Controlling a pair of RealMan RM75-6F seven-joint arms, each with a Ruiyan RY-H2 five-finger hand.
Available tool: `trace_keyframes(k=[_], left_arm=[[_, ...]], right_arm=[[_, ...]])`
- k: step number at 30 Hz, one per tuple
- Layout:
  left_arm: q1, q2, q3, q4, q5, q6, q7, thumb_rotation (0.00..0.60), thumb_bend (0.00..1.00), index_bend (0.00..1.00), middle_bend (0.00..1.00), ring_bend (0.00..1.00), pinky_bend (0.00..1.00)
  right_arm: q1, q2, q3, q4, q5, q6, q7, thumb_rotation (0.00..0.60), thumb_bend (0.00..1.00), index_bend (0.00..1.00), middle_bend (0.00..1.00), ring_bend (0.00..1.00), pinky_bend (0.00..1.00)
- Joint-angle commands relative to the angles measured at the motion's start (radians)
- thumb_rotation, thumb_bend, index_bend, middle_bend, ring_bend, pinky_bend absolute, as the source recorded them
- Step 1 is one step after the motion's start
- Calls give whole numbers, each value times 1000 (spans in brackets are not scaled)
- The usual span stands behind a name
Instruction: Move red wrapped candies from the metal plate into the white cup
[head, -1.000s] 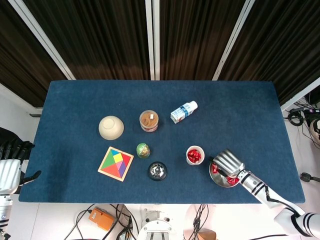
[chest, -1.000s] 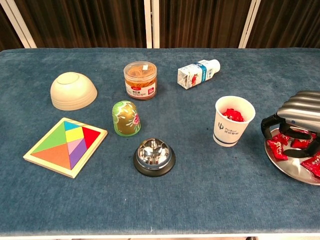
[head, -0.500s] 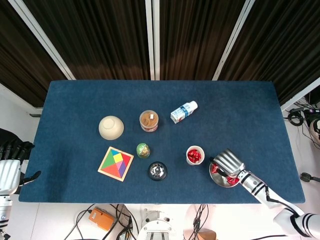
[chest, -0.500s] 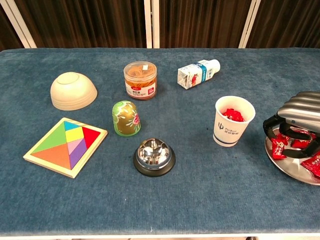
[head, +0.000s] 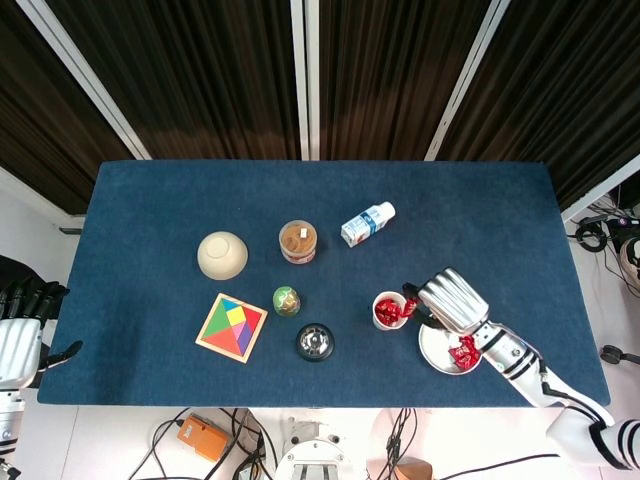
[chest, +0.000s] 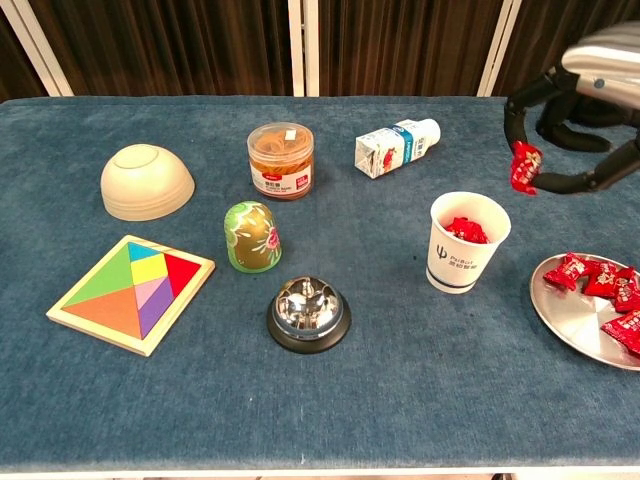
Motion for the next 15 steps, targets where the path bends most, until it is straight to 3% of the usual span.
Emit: trace_keyframes(k=[1,10,15], left_arm=[[0,0,0,1,-1,-2,1,600,7,230,162,11,0],[-1,-4,1,9,-9,-11,-3,600,7,231,162,11,0],[-2,-6,0,15,-10,-14,-6,600,7,230,162,4,0]], right_arm=[[25,-19,17,-1,23,-42,-15,600,548,620,933,1000,1000],[60,-70,14,30,66,-130,-38,600,547,559,933,1000,1000],[62,-79,11,32,76,-138,-43,600,465,466,933,1000,1000]])
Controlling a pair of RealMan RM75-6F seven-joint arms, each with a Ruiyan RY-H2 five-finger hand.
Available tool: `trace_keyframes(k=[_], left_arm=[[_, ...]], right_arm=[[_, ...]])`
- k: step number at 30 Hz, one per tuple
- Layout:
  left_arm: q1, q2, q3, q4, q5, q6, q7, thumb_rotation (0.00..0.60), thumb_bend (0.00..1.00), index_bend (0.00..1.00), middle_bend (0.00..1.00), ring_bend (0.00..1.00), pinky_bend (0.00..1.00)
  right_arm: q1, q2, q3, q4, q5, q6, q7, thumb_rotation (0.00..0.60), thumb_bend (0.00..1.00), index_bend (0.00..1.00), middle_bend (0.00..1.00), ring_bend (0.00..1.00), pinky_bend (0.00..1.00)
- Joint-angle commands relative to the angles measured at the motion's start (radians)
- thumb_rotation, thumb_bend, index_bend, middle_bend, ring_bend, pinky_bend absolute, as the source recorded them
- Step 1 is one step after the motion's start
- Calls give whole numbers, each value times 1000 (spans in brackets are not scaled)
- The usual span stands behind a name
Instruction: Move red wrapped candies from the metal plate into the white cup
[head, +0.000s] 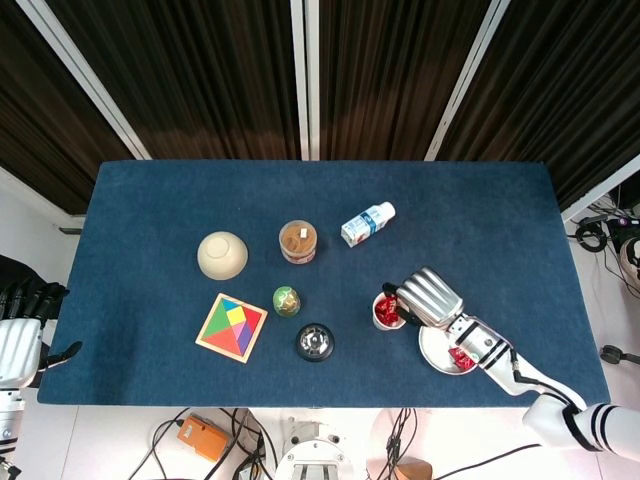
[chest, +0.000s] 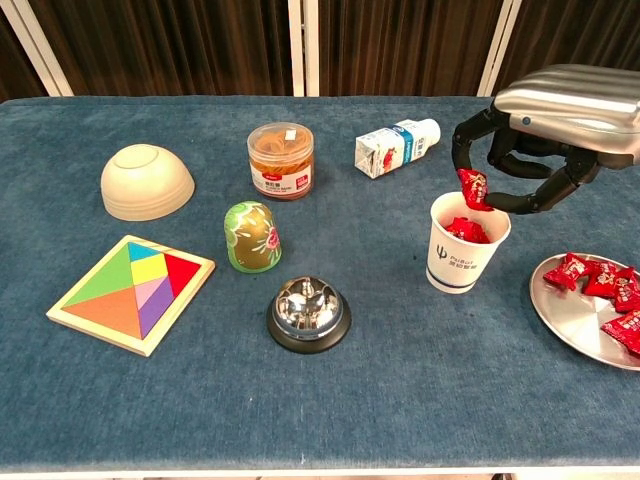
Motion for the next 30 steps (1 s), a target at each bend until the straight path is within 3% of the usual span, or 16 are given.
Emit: trace_keyframes(k=[1,8,15,21,30], left_arm=[[0,-1,0,2,0,0,-1,600,7,230,162,4,0],[-2,-2,-1,5,-1,-3,-4,600,7,230,162,3,0],[-6,-9,-1,12,0,-8,-7,600,7,230,162,4,0],[-12,-13,-1,4,13,-4,0,600,7,230,162,3,0],[-7,-5,0,-12,12,4,13,600,7,230,162,4,0]], right_arm=[[-1,-1,-1,0,0,4,2,600,456,456,933,1000,1000],[-31,22,-7,-6,-6,64,17,600,443,437,933,1000,1000],[-142,83,-77,23,8,145,24,600,443,470,933,1000,1000],[-175,50,-106,98,48,104,8,600,402,474,933,1000,1000],[-143,-19,-101,180,55,19,11,600,396,487,933,1000,1000]])
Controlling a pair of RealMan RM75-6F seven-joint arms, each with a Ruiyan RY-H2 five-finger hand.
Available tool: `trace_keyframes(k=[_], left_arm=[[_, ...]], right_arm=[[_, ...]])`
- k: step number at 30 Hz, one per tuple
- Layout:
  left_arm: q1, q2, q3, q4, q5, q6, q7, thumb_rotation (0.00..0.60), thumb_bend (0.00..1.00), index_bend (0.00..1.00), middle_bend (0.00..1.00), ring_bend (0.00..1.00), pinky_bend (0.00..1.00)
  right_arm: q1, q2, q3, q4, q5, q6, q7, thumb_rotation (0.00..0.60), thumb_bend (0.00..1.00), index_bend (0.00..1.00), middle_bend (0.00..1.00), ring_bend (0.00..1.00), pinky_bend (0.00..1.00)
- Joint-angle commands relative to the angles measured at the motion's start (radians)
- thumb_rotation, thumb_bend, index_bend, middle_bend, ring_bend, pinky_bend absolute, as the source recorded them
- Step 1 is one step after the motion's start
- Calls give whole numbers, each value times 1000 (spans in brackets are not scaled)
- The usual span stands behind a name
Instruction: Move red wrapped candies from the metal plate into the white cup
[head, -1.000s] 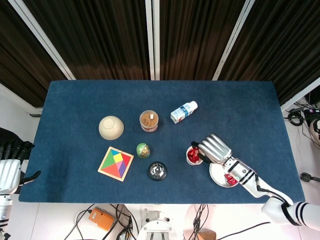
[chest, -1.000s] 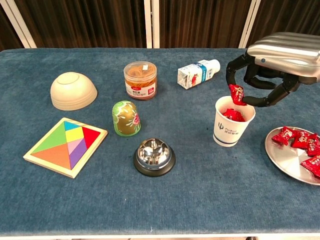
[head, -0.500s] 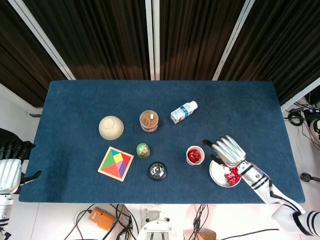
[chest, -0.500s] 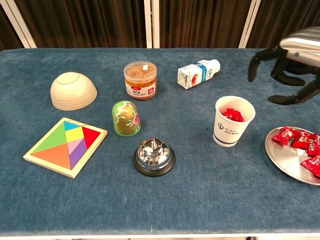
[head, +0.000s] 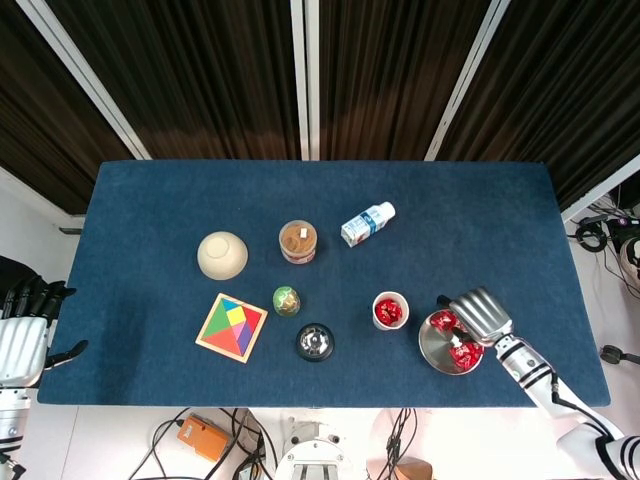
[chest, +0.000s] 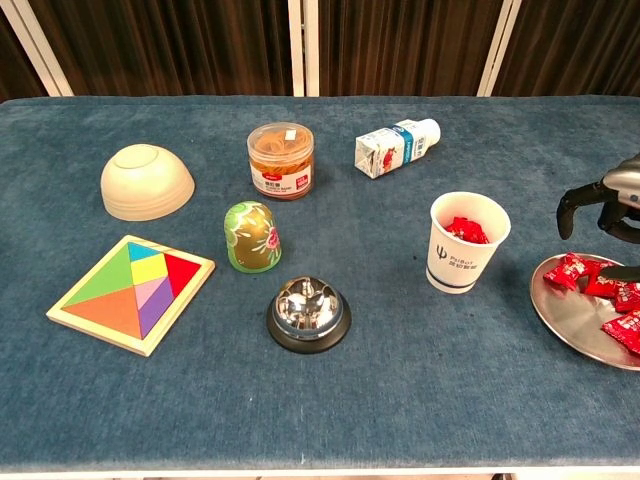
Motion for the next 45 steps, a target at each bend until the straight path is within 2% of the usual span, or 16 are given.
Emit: trace_keyframes(k=[1,19,22,27,34,40,45], left_arm=[[0,1,1,-1,0,-1,1,600,7,230,162,3,0],[-1,-2,1,7,-7,-8,-3,600,7,230,162,3,0],[0,-2,2,8,-8,-9,-4,600,7,230,162,4,0],[-1,-3,1,8,-5,-5,-6,600,7,230,162,3,0],[0,3,0,3,-4,-1,-5,600,7,230,162,3,0],[-3,5,-2,-5,1,2,0,600,7,230,162,3,0],[-3,6,-1,-8,1,1,3,600,7,230,162,4,0]], right_arm=[[9,-14,1,16,0,-15,4,600,396,490,933,1000,1000],[23,-53,1,65,9,-66,13,600,407,537,933,1000,1000],[30,-58,1,74,14,-84,18,600,460,560,933,1000,1000],[38,-56,9,69,14,-85,27,600,632,613,933,1000,1000],[26,34,28,-45,-29,17,50,600,666,635,934,1000,1000],[29,127,75,-192,-101,140,40,600,666,633,934,1000,1000],[65,130,107,-241,-107,118,19,600,666,625,934,1000,1000]])
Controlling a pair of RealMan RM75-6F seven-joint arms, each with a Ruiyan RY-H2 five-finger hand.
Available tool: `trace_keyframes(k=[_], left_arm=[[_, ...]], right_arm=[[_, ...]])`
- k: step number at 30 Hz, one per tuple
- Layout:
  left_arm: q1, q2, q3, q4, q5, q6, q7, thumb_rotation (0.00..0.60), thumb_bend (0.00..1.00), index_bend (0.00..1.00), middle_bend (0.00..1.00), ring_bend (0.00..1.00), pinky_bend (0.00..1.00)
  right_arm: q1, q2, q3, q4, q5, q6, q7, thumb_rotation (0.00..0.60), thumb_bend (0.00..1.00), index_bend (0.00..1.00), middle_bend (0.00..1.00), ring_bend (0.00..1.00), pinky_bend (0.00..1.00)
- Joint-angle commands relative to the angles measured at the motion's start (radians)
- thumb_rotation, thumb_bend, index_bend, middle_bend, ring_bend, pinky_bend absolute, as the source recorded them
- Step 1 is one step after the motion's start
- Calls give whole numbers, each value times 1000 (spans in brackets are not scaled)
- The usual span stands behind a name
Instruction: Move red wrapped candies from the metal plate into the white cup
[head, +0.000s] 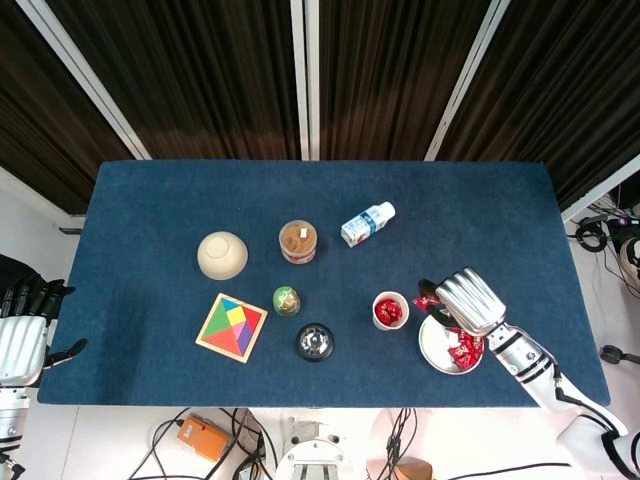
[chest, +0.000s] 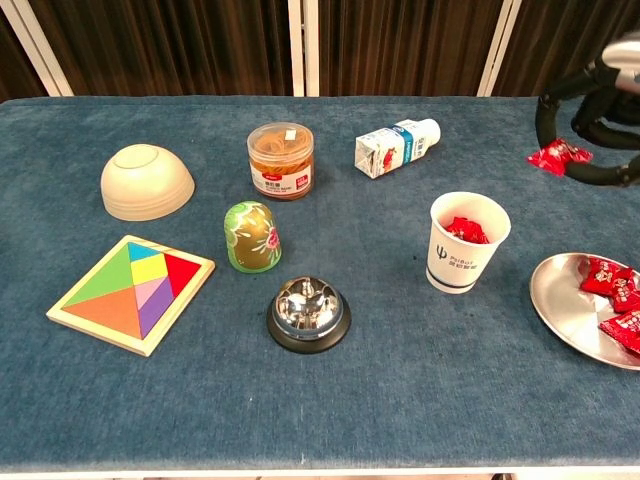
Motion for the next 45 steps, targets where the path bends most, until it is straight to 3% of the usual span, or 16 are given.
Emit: trace_keyframes(k=[1,12,21,27,32,40,45], left_arm=[[1,1,0,-1,-2,0,0,600,7,230,162,4,0],[2,-6,2,14,-11,-9,-10,600,7,230,162,4,0],[5,-10,2,28,-14,-7,-22,600,7,230,162,3,0],[3,-12,0,31,-11,-7,-25,600,7,230,162,3,0],[-1,-16,0,34,-10,-13,-26,600,7,230,162,4,0],[-8,-27,2,39,-2,-16,-27,600,7,230,162,3,0],[-4,-24,2,38,-3,-11,-27,600,7,230,162,3,0]], right_arm=[[29,-4,19,-19,-3,-29,-18,600,665,622,934,1000,1000],[97,-106,13,28,28,-160,-45,600,654,542,933,1000,1000],[93,-112,8,31,36,-150,-54,600,427,436,934,1000,1000],[60,-80,6,18,43,-94,-56,600,417,435,934,1000,1000],[-4,-28,-27,12,74,-56,-76,600,417,464,934,1000,1000],[-61,-23,-96,65,139,-122,-103,600,417,487,934,1000,1000],[-60,-54,-100,122,144,-151,-110,600,417,494,934,1000,1000]])
